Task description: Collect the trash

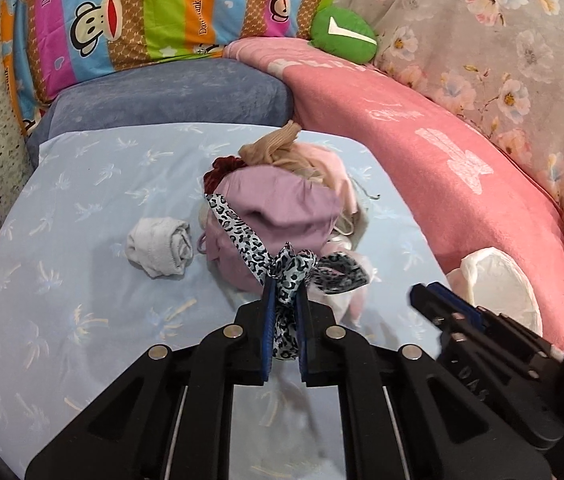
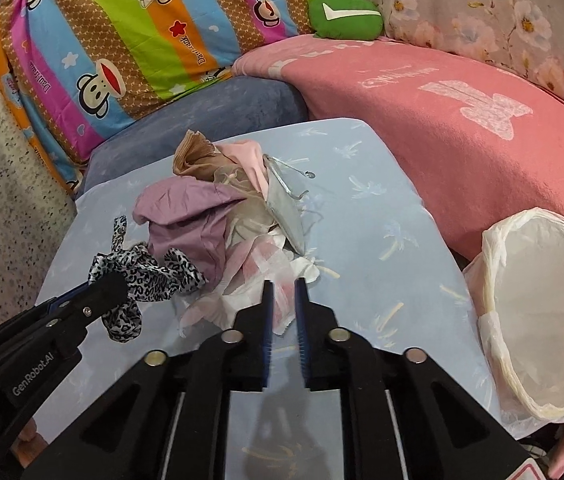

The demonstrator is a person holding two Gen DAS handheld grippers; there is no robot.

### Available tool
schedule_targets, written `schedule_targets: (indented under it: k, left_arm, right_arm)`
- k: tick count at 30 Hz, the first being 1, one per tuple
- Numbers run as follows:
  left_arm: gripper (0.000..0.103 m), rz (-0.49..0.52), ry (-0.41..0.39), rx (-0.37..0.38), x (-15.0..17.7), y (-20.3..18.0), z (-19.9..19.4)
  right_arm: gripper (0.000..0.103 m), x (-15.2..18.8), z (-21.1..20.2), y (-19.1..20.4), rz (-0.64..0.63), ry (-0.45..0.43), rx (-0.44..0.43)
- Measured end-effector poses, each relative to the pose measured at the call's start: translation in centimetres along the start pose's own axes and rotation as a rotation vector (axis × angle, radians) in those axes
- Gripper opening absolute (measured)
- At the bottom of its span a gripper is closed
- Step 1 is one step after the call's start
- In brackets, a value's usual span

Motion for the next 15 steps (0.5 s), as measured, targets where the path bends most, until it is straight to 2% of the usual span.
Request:
schedule_targets:
  k: [1,3,8,15]
  left_arm:
    - [0.009,0.003,-0.002,-0.002,0.0,-0.2,-0.1]
    - [0.009,0.005,-0.002,-0.006,-0.1,-0.4,0.0]
    - [0.009,-0.004,0.005,-0.023,-0.1,-0.4,0.4]
    - [0.009,-0.008,0.005,-0.052,-0.4,0.0,1.2]
  right_arm:
    - [0.036,0.0,0.1,-0.1,0.001,0.002,-0.010]
    - [0.039,0.0,0.8,-0.3,0.000,0.017,-0.022]
    - [0.039,-0.4,2.9,-1.0,0.030,0.033,-0.070]
    - [0.039,-1.0,6.3,-0.6,0.033,0.060,-0.082]
Point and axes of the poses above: each gripper's, at about its wrist camera, not at the fingertips, and z roughly the way its jaws point, y to its left, x to its underside, the point moved 1 cm from there along z, roughly the way its jaws point, and after that the axes turned 7 degrees about -x, right-handed, at the moved point
